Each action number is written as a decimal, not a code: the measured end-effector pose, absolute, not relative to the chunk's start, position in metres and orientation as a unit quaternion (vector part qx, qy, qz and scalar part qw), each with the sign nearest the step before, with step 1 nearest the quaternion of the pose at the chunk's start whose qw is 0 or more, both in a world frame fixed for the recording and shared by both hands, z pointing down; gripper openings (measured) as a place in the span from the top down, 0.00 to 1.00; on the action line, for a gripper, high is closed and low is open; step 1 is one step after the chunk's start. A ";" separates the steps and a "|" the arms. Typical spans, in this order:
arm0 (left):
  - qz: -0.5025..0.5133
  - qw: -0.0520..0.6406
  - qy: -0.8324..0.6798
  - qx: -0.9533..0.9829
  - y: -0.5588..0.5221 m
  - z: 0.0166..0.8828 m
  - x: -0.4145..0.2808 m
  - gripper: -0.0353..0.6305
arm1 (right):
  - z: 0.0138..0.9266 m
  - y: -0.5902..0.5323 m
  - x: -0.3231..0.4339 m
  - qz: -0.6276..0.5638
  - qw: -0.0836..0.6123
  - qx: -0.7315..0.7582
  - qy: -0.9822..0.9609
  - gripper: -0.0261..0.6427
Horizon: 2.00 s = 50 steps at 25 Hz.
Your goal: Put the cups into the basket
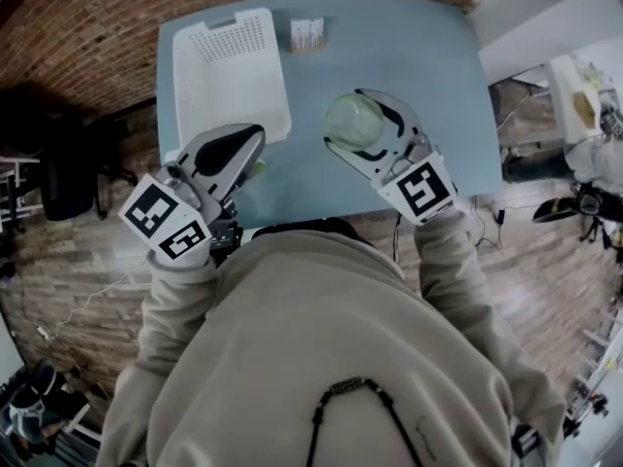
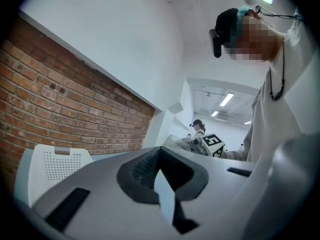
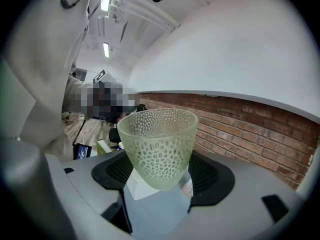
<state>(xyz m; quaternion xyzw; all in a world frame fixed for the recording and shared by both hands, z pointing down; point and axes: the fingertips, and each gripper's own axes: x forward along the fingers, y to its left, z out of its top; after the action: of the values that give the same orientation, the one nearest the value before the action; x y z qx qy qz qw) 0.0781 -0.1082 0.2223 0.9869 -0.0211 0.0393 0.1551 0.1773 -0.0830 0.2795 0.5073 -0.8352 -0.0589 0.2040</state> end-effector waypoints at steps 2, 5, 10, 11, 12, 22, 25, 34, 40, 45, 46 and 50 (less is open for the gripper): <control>0.042 0.160 -0.029 0.986 -0.112 0.225 0.074 0.95 | 0.277 -0.084 0.175 -0.058 0.205 0.505 -0.836 0.43; 0.041 0.165 -0.038 0.985 -0.118 0.225 0.066 0.95 | 0.272 -0.089 0.170 -0.057 0.206 0.500 -0.839 0.43; 0.034 0.163 -0.071 0.984 -0.131 0.223 0.045 0.95 | 0.266 -0.103 0.151 -0.070 0.210 0.476 -0.851 0.43; 0.032 0.163 -0.083 0.983 -0.136 0.223 0.039 0.95 | 0.264 -0.107 0.144 -0.075 0.208 0.466 -0.857 0.43; 0.030 0.163 -0.095 0.981 -0.140 0.223 0.033 0.95 | 0.261 -0.112 0.137 -0.080 0.205 0.456 -0.862 0.43; 0.015 0.146 -0.195 0.970 -0.156 0.216 -0.043 0.95 | 0.257 -0.150 0.050 -0.102 0.176 0.367 -0.908 0.43; 0.014 0.147 -0.206 0.967 -0.161 0.218 -0.058 0.95 | 0.256 -0.156 0.032 -0.103 0.174 0.355 -0.913 0.43; 0.007 0.150 -0.188 0.971 -0.181 0.221 -0.049 0.95 | 0.261 -0.172 0.035 -0.085 0.176 0.360 -0.912 0.43; 0.012 0.154 -0.180 0.971 -0.205 0.226 -0.045 0.95 | 0.263 -0.193 0.031 -0.091 0.195 0.355 -0.910 0.43; 0.023 0.161 -0.177 0.971 -0.227 0.241 -0.046 0.95 | 0.279 -0.220 0.023 -0.067 0.201 0.348 -0.913 0.43; 0.025 0.166 -0.174 0.970 -0.231 0.245 -0.047 0.95 | 0.283 -0.226 0.021 -0.059 0.200 0.348 -0.914 0.43; 0.033 0.187 -0.168 0.967 -0.254 0.265 -0.047 0.95 | 0.311 -0.254 0.018 -0.018 0.211 0.347 -0.914 0.43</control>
<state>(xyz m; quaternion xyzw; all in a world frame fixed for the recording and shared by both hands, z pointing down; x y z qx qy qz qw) -0.0473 -0.2545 0.2649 0.9674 -0.1680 0.0328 0.1868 0.0181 -0.2538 0.3111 0.3471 -0.9135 -0.0176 0.2113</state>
